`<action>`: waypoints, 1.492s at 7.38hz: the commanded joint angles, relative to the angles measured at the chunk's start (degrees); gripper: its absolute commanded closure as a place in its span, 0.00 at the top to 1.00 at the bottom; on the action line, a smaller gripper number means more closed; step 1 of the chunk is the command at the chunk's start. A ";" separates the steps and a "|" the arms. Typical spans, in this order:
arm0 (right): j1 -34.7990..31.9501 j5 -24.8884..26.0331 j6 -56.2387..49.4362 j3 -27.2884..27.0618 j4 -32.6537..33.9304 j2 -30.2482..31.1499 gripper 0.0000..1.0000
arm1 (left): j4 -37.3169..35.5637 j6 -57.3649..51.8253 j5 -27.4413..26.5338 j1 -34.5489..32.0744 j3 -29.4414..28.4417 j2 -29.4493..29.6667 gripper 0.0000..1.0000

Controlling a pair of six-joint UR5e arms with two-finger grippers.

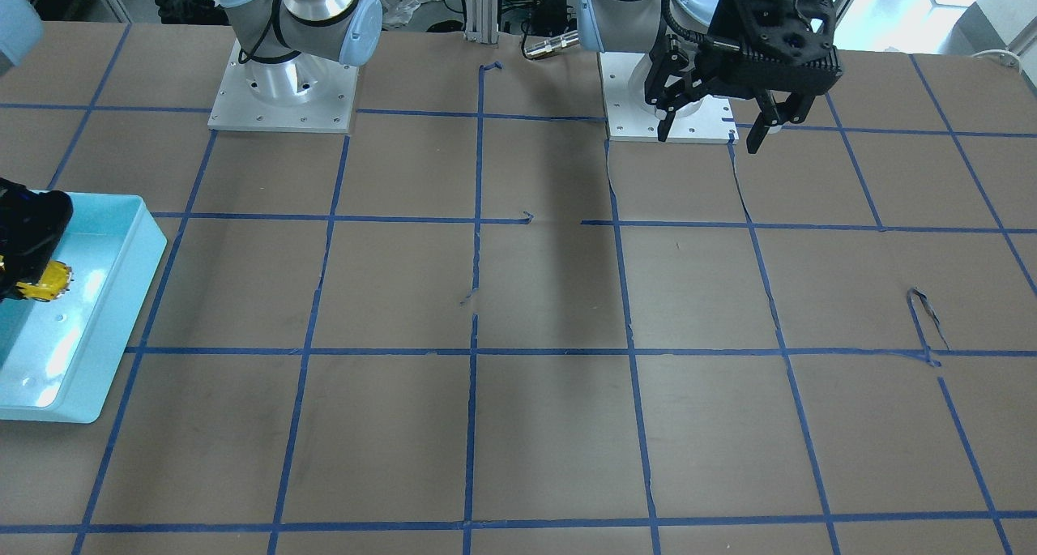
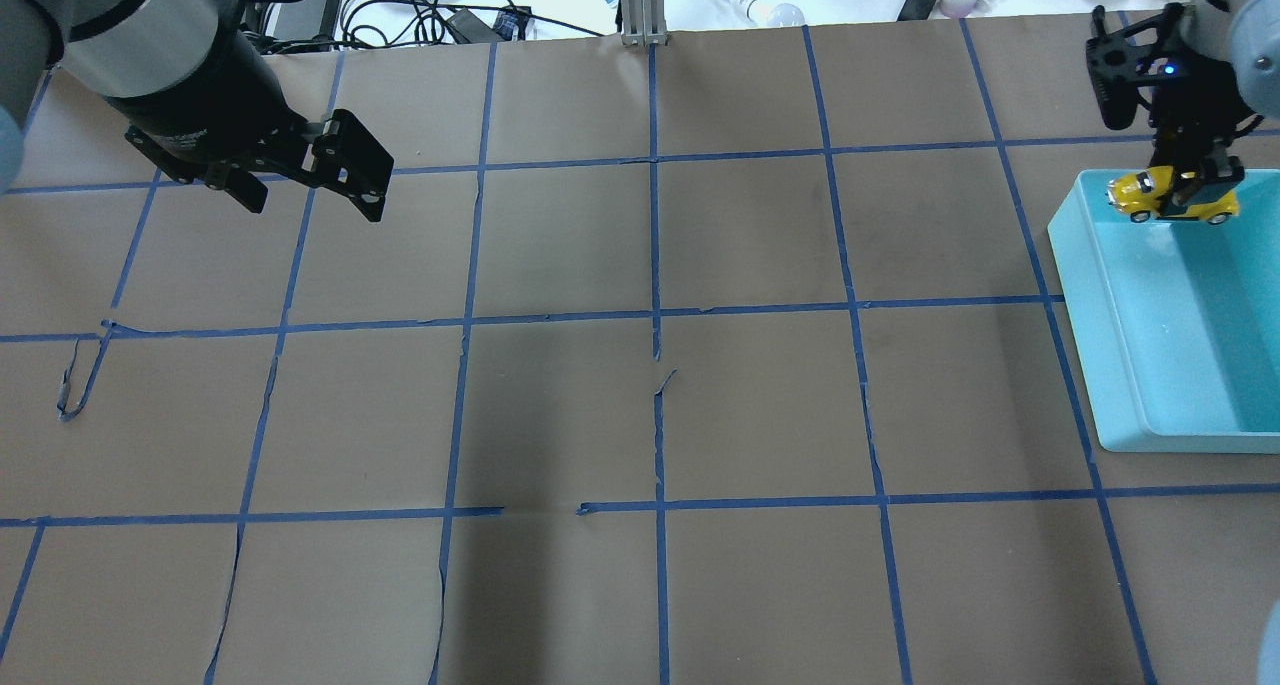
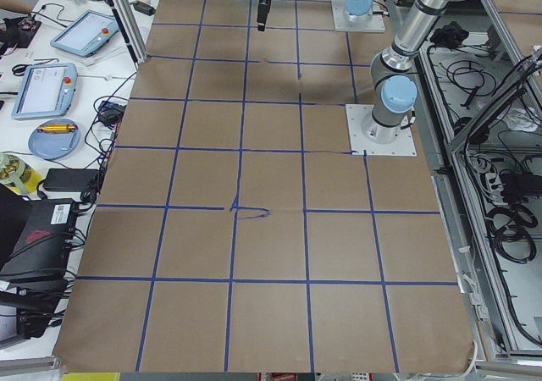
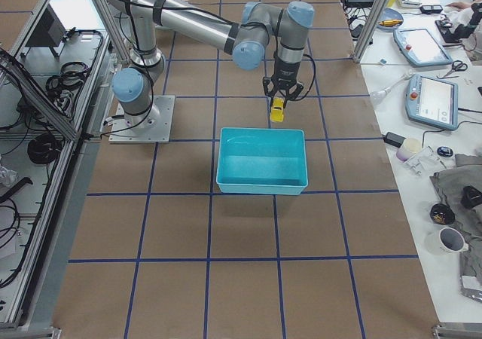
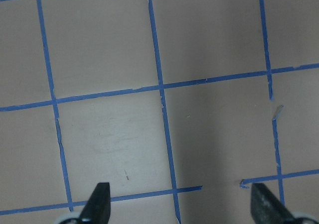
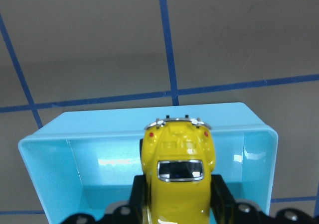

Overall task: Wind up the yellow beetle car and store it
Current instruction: 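Lift the car and carry it over the blue bin, then lower the car into the bin and open the right gripper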

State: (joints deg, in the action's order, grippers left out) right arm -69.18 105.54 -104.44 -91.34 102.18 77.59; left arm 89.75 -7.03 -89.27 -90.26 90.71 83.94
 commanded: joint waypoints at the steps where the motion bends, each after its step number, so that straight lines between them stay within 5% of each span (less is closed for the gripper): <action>1: 3.95 -0.16 -4.88 -2.07 2.56 -0.94 0.00 | 0.07 0.00 -0.11 0.00 -0.01 -0.09 1.00; 5: 7.48 -0.25 -9.88 -13.05 17.85 -3.22 0.00 | 0.07 0.00 0.33 -0.09 0.08 -0.09 1.00; 9: 7.65 0.01 -9.99 -14.04 18.76 -6.83 0.00 | -0.02 0.00 0.41 -0.27 0.08 -0.09 1.00; 11: 7.74 0.10 -10.08 -13.96 18.85 -7.19 0.22 | -0.02 -0.09 0.41 -0.62 0.08 0.00 1.00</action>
State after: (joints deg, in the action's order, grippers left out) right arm -61.47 105.56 -114.49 -105.33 120.95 70.70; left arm 89.75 -7.05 -88.88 -90.65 90.79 83.86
